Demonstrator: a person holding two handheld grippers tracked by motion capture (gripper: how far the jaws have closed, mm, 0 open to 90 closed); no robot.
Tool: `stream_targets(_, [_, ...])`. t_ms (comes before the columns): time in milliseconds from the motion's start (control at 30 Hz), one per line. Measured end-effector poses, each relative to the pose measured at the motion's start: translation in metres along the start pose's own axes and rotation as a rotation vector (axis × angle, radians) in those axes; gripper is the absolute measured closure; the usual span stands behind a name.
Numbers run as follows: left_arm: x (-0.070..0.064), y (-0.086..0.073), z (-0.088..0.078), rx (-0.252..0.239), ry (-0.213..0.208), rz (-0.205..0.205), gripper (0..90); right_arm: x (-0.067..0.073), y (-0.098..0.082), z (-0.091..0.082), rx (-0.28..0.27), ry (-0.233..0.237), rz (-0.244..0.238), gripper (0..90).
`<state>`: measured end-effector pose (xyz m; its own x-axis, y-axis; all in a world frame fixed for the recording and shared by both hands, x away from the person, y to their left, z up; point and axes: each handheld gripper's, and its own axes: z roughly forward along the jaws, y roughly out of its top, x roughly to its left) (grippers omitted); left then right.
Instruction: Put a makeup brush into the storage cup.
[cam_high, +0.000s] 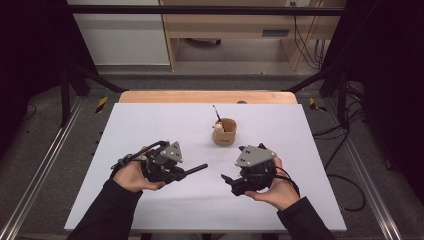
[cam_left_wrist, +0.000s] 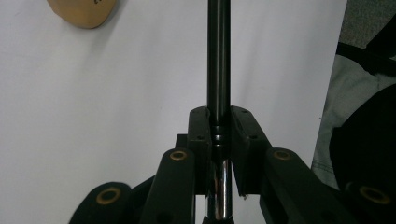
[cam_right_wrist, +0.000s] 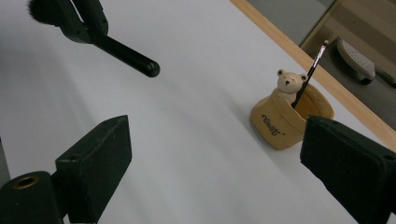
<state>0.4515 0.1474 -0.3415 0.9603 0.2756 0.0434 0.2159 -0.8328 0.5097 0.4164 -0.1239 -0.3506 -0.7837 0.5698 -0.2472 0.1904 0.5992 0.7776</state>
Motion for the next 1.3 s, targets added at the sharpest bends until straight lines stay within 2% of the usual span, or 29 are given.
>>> stream_targets(367, [-0.002, 0.009, 0.003, 0.001, -0.015, 0.028, 78.6, 0.01, 0.008, 0.006, 0.057, 0.034, -0.072, 10.3])
stream_targets(767, [-0.007, 0.017, 0.01, 0.003, -0.041, 0.058, 78.7, 0.018, 0.011, 0.012, 0.09, 0.066, -0.135, 12.7])
stream_targets(800, [-0.008, 0.018, 0.011, 0.006, -0.045, 0.061, 78.6, 0.019, 0.012, 0.013, 0.093, 0.064, -0.124, 13.1])
stream_targets(833, [-0.008, 0.019, 0.012, 0.005, -0.045, 0.063, 78.6, 0.019, 0.012, 0.013, 0.098, 0.07, -0.147, 13.9])
stream_targets(1033, [-0.01, 0.023, 0.015, 0.008, -0.056, 0.072, 78.6, 0.021, 0.013, 0.013, 0.105, 0.077, -0.165, 18.5])
stream_targets(1300, [-0.012, 0.028, 0.019, 0.019, -0.068, 0.08, 78.6, 0.024, 0.012, 0.016, 0.13, 0.099, -0.216, 23.6])
